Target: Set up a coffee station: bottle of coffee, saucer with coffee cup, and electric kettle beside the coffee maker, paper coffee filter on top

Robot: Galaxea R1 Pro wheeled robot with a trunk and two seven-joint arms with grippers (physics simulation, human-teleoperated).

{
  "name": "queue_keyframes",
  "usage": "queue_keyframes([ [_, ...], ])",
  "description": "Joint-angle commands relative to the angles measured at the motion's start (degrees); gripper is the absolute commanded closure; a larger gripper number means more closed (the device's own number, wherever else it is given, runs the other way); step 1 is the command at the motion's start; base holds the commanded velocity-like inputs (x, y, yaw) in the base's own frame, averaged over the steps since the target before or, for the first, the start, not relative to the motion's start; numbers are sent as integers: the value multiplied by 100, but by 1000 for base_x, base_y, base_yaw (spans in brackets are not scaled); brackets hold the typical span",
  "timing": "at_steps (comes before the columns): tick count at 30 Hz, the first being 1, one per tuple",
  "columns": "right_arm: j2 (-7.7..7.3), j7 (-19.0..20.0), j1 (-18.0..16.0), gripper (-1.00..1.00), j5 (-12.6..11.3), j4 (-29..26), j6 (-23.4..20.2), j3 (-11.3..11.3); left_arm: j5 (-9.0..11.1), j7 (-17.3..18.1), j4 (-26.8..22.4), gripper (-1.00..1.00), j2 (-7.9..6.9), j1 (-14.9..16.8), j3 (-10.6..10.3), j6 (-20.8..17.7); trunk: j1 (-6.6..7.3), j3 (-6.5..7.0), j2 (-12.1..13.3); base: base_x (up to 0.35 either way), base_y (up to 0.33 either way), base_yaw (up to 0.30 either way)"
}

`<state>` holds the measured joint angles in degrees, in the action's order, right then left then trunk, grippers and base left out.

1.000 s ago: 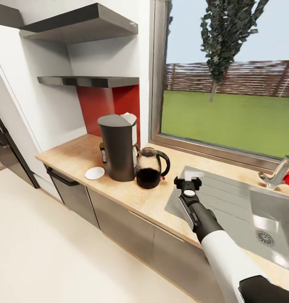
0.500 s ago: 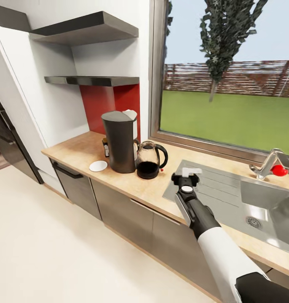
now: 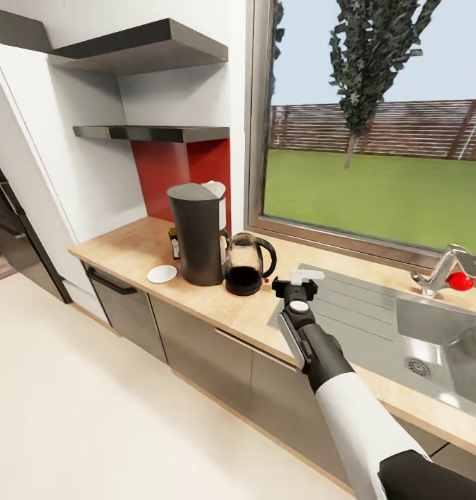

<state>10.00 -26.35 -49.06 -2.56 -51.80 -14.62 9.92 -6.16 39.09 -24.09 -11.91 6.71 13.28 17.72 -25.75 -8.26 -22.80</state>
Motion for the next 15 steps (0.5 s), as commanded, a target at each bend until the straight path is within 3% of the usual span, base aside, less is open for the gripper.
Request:
queue_keyframes([
  [1,0,-34,-4,-100,-26,7,-27,11,-60,29,0,-100,4,6,46,30,-3,-12,-12,0,0,0],
  [15,0,-29,246,-100,-23,16,5,7,-60,29,1,-100,4,6,45,30,-3,-12,-12,0,0,0],
])
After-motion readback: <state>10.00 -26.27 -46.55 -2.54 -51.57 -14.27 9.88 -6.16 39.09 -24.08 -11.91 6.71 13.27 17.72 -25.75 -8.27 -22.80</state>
